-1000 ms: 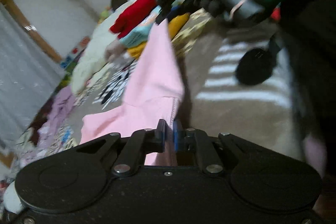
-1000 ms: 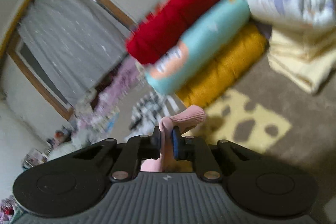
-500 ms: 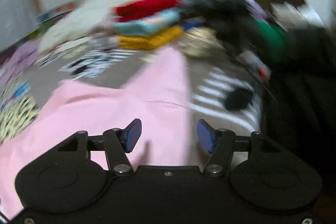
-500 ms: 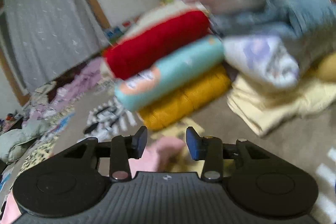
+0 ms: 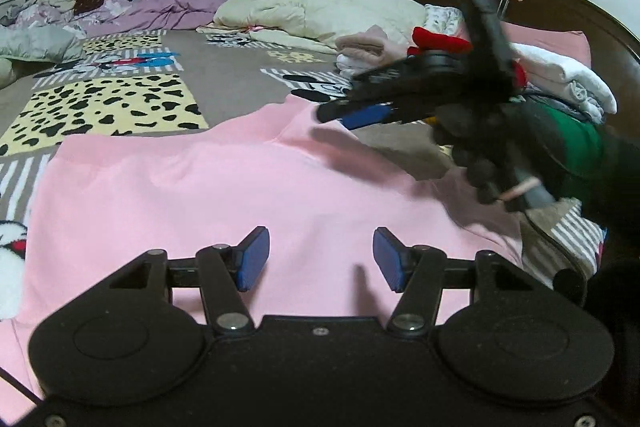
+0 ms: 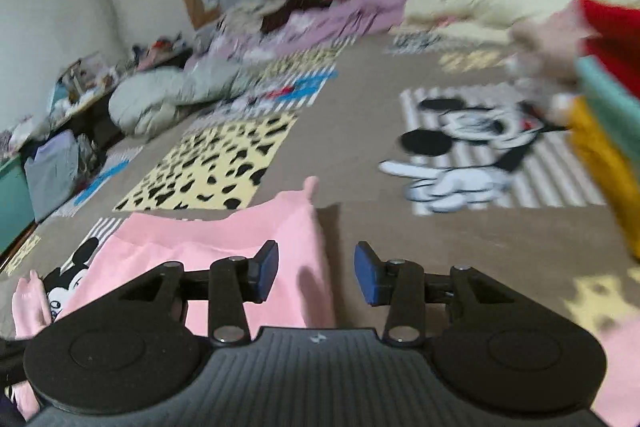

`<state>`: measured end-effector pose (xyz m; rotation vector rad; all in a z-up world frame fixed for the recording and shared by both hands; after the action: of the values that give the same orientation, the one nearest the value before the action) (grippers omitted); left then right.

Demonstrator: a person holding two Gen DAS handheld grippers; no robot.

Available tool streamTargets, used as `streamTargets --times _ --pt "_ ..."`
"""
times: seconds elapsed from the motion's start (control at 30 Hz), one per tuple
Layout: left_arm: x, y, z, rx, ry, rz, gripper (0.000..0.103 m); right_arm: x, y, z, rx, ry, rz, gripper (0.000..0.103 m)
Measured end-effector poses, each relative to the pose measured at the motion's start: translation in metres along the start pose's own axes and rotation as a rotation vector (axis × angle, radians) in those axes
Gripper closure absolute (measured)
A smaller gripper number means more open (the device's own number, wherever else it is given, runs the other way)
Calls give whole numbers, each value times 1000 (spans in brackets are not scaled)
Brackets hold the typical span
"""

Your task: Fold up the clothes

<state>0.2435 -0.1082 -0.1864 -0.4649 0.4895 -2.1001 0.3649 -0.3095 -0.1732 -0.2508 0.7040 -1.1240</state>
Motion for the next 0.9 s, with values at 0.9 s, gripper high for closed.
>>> streamTargets --times 0.9 --pt "-122 -22 44 10 -175 130 46 4 33 17 4 115 42 72"
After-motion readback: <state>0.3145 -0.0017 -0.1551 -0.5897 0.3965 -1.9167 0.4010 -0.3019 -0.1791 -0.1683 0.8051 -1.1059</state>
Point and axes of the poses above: each gripper's, at about its wrist camera, not at the fingertips, and y roughly the way its jaws point, x to its right, z to its top, the point moved 10 cm from there along y, roughly the way its jaws point, and after that the axes turned 4 degrees about z, right-handed, at the moved point
